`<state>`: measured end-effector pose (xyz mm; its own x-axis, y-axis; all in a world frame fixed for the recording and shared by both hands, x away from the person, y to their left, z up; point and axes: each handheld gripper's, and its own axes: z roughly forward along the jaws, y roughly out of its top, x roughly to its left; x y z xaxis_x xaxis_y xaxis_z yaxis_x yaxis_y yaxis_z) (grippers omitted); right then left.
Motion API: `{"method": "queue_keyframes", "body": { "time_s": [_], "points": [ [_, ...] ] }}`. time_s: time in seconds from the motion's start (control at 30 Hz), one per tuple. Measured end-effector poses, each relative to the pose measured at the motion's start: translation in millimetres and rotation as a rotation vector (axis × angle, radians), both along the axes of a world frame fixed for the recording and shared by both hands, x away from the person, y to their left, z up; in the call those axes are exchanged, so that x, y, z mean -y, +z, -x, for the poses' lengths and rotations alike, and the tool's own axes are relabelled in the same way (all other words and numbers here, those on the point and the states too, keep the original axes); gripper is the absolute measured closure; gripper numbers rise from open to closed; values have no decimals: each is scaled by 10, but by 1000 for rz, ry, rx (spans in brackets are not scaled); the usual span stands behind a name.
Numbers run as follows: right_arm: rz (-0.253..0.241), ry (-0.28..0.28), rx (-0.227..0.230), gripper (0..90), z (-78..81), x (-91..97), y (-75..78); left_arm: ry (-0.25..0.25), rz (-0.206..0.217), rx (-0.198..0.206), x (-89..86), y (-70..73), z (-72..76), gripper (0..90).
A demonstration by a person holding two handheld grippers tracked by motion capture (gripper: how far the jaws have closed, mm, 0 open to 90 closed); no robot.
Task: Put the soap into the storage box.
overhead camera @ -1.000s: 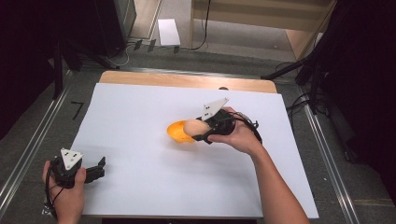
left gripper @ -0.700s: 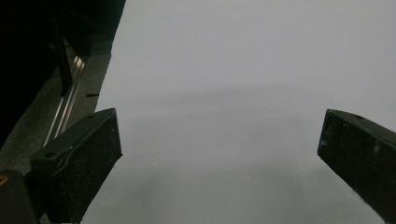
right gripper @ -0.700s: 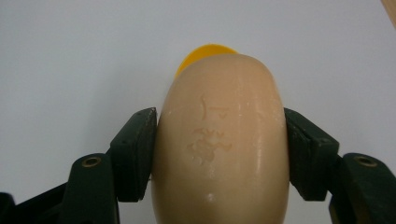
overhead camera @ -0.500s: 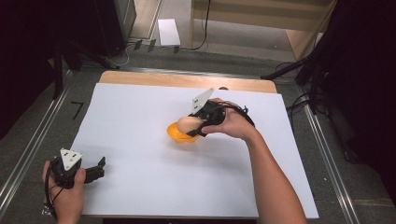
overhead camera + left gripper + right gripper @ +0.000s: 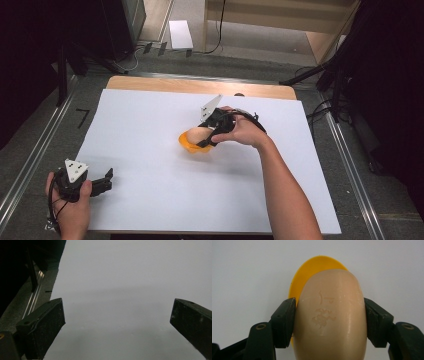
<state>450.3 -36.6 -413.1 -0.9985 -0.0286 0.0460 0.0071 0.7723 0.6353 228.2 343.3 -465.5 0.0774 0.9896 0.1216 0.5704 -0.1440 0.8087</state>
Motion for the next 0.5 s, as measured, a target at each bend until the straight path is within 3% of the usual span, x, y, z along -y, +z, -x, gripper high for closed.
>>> {"method": "queue_keyframes", "body": {
  "time_s": [0.27, 0.33, 0.5],
  "points": [
    [-6, -2, -8, 329, 7, 5, -10, -1, -3, -1, 1, 0, 0, 0],
    [-41, -17, -15, 311, 10, 18, 40, -1, -5, -1, 4, 1, 1, 0],
    [-48, -38, -13, 325, 7, 56, 79, -1, -4, 0, 3, 0, 1, 0]
  ]
}}
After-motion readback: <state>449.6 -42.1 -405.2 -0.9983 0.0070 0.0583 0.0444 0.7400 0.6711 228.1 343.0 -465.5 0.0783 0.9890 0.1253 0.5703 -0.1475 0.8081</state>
